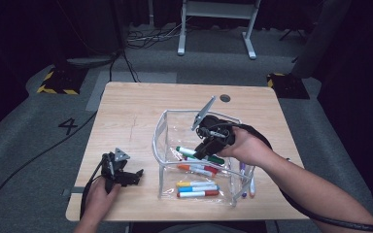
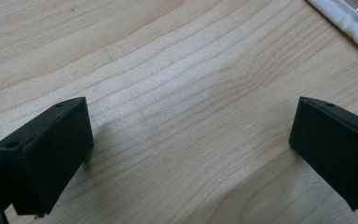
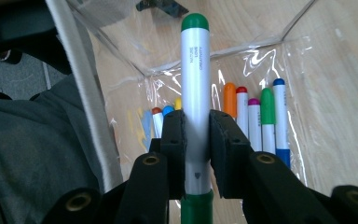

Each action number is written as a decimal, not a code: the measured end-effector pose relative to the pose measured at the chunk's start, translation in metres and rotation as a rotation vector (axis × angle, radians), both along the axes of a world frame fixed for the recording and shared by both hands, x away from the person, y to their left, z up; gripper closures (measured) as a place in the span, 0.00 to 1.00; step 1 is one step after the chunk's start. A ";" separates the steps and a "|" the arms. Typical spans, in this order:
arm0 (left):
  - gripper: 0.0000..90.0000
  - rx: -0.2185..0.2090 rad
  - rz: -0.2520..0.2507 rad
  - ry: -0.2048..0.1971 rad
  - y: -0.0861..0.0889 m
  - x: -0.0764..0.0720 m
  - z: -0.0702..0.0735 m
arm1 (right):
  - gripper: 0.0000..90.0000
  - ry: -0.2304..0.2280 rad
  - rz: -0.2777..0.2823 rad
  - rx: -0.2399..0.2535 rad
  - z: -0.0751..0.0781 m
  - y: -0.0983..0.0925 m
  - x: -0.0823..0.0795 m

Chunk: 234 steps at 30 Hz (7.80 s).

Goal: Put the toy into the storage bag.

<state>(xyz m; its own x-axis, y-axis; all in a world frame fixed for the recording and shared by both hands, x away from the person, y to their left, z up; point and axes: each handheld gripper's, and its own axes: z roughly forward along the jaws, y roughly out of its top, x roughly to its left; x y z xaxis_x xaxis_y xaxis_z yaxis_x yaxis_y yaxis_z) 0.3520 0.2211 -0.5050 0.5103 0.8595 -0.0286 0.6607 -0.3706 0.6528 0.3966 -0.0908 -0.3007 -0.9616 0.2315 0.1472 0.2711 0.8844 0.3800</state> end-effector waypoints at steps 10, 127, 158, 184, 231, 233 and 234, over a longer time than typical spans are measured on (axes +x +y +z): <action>0.00 0.000 0.000 0.000 0.000 0.000 0.000 | 0.85 0.064 0.023 -0.046 -0.031 0.011 0.007; 0.00 0.001 0.000 0.001 0.000 0.000 0.000 | 0.84 0.016 -0.907 -0.112 -0.161 -0.323 -0.006; 0.00 0.000 -0.001 0.000 0.000 0.000 0.000 | 0.85 -0.094 -0.536 0.210 0.005 -0.234 -0.018; 0.00 -0.001 0.000 0.000 0.000 0.000 0.000 | 0.85 -0.091 -0.211 0.168 0.054 -0.099 -0.004; 0.00 0.000 0.000 0.000 0.000 0.000 0.000 | 0.85 0.133 0.015 -0.181 -0.060 0.019 0.009; 0.00 -0.001 0.000 -0.001 0.000 0.000 0.000 | 0.85 0.140 0.019 -0.198 -0.063 0.020 0.008; 0.00 0.001 0.000 0.000 0.000 0.000 0.000 | 0.85 0.137 0.021 -0.205 -0.064 0.020 0.008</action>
<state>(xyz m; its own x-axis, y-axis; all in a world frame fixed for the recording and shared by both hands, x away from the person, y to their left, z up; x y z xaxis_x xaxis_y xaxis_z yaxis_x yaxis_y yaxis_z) 0.3520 0.2211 -0.5050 0.5102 0.8596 -0.0279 0.6605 -0.3709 0.6528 0.4050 -0.0711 -0.3643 -0.9408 0.2500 0.2289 0.2883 0.9453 0.1527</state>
